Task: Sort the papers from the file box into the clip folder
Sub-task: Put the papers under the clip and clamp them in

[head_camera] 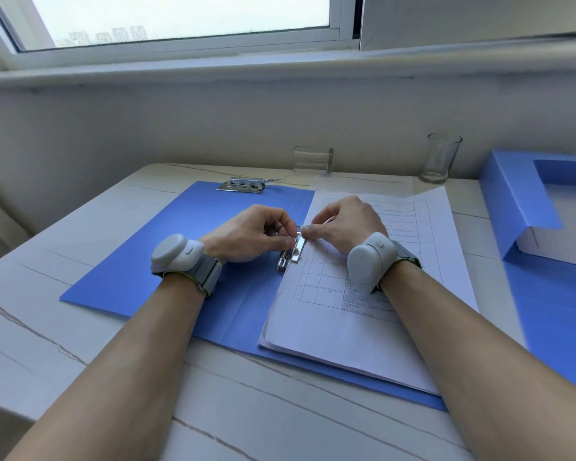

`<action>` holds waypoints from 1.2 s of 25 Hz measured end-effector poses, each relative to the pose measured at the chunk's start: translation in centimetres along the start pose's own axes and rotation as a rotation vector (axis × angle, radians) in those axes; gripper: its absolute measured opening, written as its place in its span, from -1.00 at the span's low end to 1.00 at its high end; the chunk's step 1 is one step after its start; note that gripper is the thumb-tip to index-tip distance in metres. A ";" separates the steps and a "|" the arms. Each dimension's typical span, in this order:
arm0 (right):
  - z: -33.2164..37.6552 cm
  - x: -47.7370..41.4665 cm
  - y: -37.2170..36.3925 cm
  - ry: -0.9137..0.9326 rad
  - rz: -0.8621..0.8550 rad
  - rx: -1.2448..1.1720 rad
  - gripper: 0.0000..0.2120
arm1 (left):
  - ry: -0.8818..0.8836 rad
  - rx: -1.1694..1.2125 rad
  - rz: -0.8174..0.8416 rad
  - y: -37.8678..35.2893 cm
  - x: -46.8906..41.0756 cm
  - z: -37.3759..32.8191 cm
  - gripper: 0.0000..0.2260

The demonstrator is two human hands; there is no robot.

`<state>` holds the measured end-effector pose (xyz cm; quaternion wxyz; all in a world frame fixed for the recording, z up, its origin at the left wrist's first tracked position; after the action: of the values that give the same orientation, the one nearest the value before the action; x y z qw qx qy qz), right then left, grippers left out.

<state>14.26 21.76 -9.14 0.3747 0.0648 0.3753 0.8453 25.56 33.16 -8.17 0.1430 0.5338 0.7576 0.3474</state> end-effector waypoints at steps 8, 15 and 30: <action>-0.2 0.0 -0.3 -0.028 0.009 0.021 -0.74 | 0.014 0.021 -0.008 -0.2 -0.2 0.2 -0.88; 0.4 1.0 0.0 -0.025 0.042 0.024 -0.75 | 0.064 -0.005 0.034 -0.2 0.6 0.0 -0.91; -1.5 -3.5 6.1 -0.042 -0.153 0.018 -0.84 | 0.196 -0.031 -0.411 2.3 -7.5 -5.2 -0.80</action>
<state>12.62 15.77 -5.44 0.4454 0.0568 0.3789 0.8092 27.06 24.80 -4.08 0.1447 0.3296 0.8553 0.3727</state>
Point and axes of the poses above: each hand's wrist, its own x-axis away from the middle knuckle, its own y-axis out of the back of the hand, z = x × y, the point moved 5 cm from there along -x, towards the middle knuckle, and after that the axes turned 11 degrees about y, right-handed, at the moved point
